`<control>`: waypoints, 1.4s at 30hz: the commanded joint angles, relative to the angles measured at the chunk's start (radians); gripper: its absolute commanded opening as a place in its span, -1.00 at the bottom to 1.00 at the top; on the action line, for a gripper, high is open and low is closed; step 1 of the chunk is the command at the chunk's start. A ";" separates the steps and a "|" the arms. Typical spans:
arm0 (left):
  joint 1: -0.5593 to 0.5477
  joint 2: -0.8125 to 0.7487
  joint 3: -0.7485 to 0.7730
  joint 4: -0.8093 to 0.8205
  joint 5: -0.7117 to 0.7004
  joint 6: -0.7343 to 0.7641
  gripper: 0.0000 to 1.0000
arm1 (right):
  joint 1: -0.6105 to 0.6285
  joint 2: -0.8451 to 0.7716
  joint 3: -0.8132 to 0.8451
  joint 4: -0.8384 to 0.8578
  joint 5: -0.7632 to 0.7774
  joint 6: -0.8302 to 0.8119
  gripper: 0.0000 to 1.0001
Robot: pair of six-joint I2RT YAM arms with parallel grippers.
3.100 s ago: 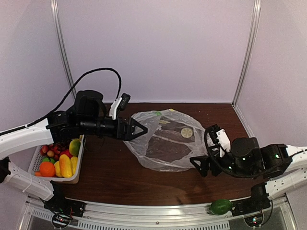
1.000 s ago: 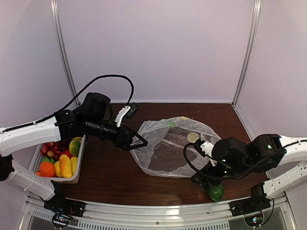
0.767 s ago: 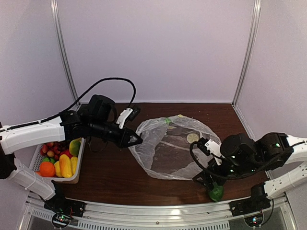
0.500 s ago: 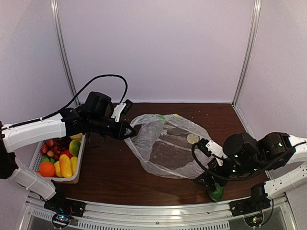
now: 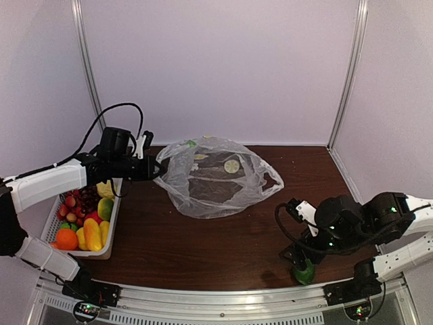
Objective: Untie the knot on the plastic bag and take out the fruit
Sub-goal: Move the takeout bag to the center of the board, then pick up the fake fruit from the corner of the board.
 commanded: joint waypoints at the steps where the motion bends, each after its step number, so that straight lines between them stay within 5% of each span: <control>1: 0.008 -0.032 -0.045 0.078 0.046 -0.006 -1.00 | -0.037 0.040 -0.058 -0.125 0.097 0.122 1.00; 5: 0.008 -0.041 -0.068 0.095 0.085 0.008 -1.00 | -0.060 0.060 -0.128 -0.146 0.073 0.213 1.00; 8: 0.008 -0.053 -0.067 0.084 0.094 0.024 -0.48 | -0.068 0.065 -0.195 -0.119 0.035 0.267 1.00; 12: 0.008 -0.098 -0.055 0.050 0.083 0.044 0.50 | -0.077 0.077 -0.280 -0.032 -0.016 0.322 1.00; 15: 0.009 -0.140 -0.037 0.002 0.045 0.062 0.93 | -0.080 0.077 -0.327 0.066 -0.044 0.337 1.00; 20: 0.010 -0.176 -0.021 -0.095 0.020 0.095 0.95 | -0.086 0.110 -0.389 0.193 -0.082 0.363 0.95; 29: -0.002 -0.227 -0.079 -0.123 0.179 0.108 0.95 | -0.086 0.117 -0.379 0.180 -0.051 0.366 0.39; 42: -0.341 -0.289 -0.025 -0.060 0.086 -0.096 0.95 | -0.087 0.022 -0.142 0.389 -0.025 0.048 0.27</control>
